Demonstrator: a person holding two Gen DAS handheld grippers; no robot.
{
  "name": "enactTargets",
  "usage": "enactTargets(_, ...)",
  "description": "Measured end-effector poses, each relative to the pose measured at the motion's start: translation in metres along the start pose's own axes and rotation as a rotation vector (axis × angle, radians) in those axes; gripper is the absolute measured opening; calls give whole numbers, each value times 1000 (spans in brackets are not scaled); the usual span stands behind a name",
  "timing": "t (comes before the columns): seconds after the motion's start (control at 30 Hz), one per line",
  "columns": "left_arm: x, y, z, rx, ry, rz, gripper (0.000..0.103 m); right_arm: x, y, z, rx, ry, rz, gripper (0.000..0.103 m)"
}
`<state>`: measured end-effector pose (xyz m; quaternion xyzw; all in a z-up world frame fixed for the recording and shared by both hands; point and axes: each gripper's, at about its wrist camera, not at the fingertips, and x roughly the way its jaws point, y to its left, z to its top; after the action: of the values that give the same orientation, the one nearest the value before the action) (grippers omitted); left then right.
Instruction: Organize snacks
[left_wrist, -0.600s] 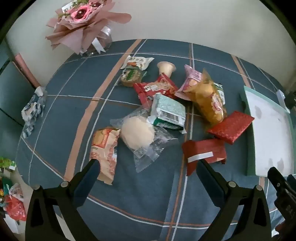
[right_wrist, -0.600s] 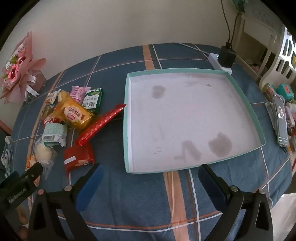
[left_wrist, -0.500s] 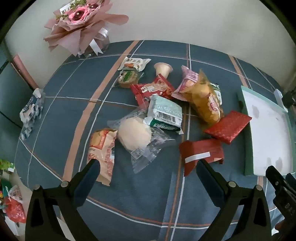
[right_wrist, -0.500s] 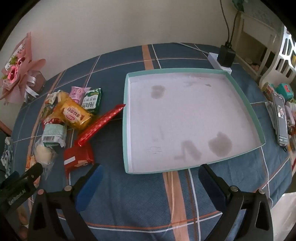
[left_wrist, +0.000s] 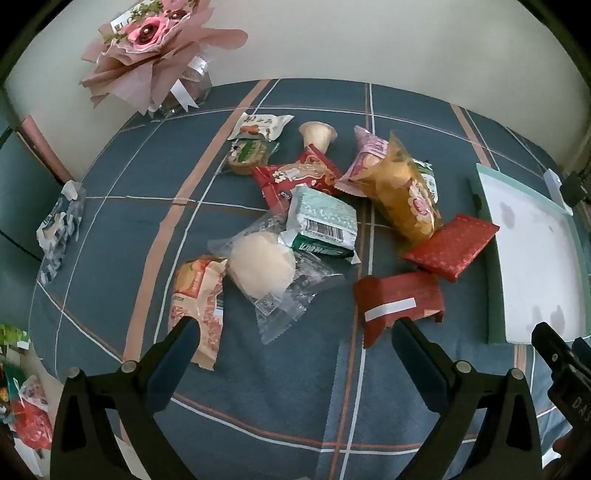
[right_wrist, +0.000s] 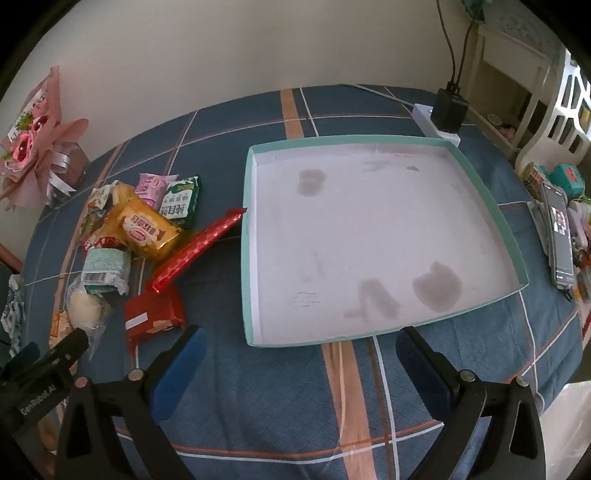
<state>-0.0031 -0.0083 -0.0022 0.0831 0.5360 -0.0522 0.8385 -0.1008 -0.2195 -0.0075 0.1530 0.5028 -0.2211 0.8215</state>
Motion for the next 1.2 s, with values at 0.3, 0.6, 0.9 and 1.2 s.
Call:
enactTargets(0.3,-1,-2,0,16,-9,-7,103,0,0,0,-3,0,0,103)
enactTargets(0.6,-2,-3,0,17,-12,-15,103,0,0,-1,-4,3,0,103)
enactTargets(0.9,-3,-6,-1,24,-16,-19,103,1,1,-2,-3,6,-1,103)
enactTargets(1.2,-3,-6,-1,25,-15,-17,103,1,1,-2,-4,6,-2,103)
